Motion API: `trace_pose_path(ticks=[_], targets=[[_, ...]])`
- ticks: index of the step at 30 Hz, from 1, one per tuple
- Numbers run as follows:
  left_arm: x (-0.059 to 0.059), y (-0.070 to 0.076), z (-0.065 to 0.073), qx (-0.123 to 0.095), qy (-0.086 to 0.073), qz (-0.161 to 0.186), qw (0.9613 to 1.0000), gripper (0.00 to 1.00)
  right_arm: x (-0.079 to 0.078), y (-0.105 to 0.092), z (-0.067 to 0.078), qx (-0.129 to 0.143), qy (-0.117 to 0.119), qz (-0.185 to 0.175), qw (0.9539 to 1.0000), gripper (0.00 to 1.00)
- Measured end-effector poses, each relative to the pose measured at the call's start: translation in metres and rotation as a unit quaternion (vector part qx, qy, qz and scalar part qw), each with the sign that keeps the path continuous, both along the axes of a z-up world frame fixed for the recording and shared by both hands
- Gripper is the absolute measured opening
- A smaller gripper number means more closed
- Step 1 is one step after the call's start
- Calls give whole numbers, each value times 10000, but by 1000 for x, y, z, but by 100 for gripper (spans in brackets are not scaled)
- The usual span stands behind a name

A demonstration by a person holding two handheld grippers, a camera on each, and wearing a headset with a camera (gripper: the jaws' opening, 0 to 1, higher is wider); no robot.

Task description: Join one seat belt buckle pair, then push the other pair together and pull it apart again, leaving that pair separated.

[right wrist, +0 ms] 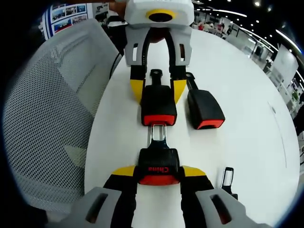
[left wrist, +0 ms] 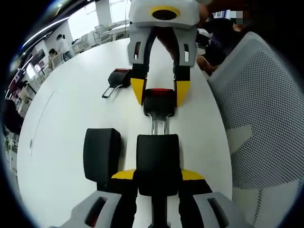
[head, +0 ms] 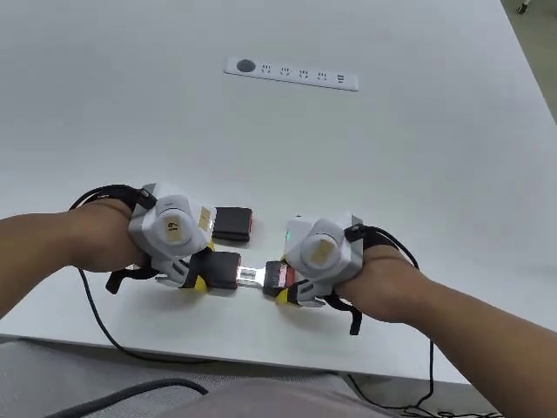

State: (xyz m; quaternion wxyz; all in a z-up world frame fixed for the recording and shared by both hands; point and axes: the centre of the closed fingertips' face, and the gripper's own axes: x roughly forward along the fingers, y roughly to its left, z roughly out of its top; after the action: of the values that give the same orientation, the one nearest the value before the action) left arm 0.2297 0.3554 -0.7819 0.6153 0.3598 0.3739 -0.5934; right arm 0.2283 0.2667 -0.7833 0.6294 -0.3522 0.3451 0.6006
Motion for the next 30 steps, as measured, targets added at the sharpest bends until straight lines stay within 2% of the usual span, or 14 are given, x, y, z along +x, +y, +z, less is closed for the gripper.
trace_pose_path(ticks=[8, 17, 24, 30], targets=[[-1, -1, 1, 2, -4, -4, 10000, 34, 1, 0, 1, 27, -31, 10, 10000, 32], [0, -2, 1, -46, -6, -36, 10000, 34, 3, 9, 2, 159, -38, 77, 9998, 32], [0, -4, 1, -37, 1, -60, 10000, 34, 3, 11, 3, 265, -29, -5, 9996, 32], [0, -3, 1, -191, -8, -101, 9998, 34, 3, 14, 2, 291, 26, -172, 9994, 31]])
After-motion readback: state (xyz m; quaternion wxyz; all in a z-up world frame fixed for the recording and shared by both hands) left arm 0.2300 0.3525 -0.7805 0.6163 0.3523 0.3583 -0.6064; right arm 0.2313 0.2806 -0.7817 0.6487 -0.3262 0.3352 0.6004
